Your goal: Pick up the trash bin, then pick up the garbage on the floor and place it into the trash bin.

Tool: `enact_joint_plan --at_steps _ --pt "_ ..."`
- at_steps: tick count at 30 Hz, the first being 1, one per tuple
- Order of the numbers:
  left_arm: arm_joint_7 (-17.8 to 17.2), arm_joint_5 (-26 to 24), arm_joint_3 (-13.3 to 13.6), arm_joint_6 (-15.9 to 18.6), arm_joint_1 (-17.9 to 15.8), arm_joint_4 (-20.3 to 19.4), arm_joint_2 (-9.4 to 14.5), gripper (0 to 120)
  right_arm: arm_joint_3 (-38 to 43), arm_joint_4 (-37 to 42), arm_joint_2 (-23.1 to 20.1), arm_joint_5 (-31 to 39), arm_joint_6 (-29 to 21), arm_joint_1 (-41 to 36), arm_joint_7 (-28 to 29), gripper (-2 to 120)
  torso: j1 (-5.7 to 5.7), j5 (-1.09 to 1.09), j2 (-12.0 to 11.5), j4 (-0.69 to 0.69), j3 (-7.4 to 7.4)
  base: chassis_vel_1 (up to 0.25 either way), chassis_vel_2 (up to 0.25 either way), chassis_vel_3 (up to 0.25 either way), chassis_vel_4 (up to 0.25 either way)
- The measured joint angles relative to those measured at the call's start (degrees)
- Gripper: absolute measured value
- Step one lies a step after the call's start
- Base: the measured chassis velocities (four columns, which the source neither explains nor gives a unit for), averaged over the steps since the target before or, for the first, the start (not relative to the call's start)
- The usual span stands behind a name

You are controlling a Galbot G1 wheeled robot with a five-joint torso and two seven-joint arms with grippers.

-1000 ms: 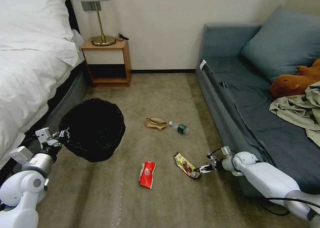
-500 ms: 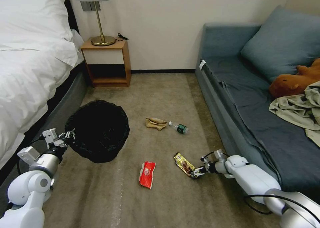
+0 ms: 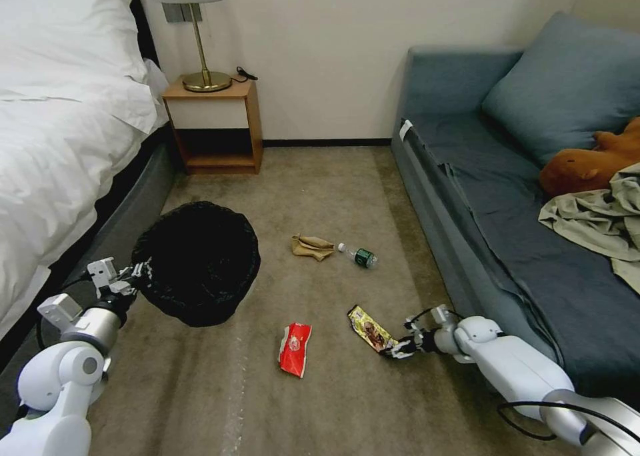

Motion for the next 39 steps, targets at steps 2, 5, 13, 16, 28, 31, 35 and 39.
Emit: enact_joint_plan --at_steps 2,5,13,16,28,31,35,39 --pt "0.2 0.0 0.0 -0.2 0.4 0.0 0.2 4 1.2 -3.8 1.5 -1.9 2.1 1.4 -0.4 100 0.0 -0.01 0.0 0.0 0.0 0.0 0.0 0.0 0.0" --pt "0.4 0.1 -0.2 -0.3 0.7 -0.4 0.5 4 2.8 -6.5 3.3 -3.9 3.6 2.1 -0.4 100 0.0 -0.05 0.0 -0.02 -0.01 0.0 0.0 0.0 0.0" --pt "0.6 0.0 -0.3 -0.3 1.0 -0.7 0.7 4 4.1 -5.9 4.8 -5.4 3.7 1.0 0.8 100 -0.01 -0.13 0.0 -0.08 -0.02 0.0 0.0 0.0 0.0" --pt "0.7 0.0 -0.2 -0.4 1.0 -0.7 0.7 4 4.1 -3.0 4.1 -5.6 3.2 -0.6 0.1 100 -0.01 -0.02 0.0 -0.03 -0.02 0.0 0.0 0.0 0.0" --pt "0.9 0.0 0.3 -0.4 0.2 0.0 0.5 4 3.3 7.5 -1.7 -2.9 -1.1 -5.4 -0.7 100 -0.01 0.06 0.0 0.01 0.01 0.0 0.0 0.0 0.0" --pt "1.1 0.0 0.3 -0.5 0.2 0.2 0.5 4 3.5 7.1 -1.5 -2.9 -1.0 -5.4 -0.7 99 0.0 0.02 0.0 0.01 0.0 0.0 0.0 0.0 0.0" --pt "1.3 0.1 0.3 -0.5 0.3 0.5 0.4 4 3.9 6.6 -0.8 -2.8 -0.6 -5.4 -0.6 100 -0.01 -0.03 0.0 -0.03 0.0 0.0 0.0 0.0 0.0" --pt "1.6 0.5 0.4 -0.6 0.6 0.6 0.1 4 4.4 5.2 1.1 -2.2 0.3 -4.9 0.9 99 -0.01 -0.1 0.0 -0.1 0.0 0.0 0.0 0.0 0.0"
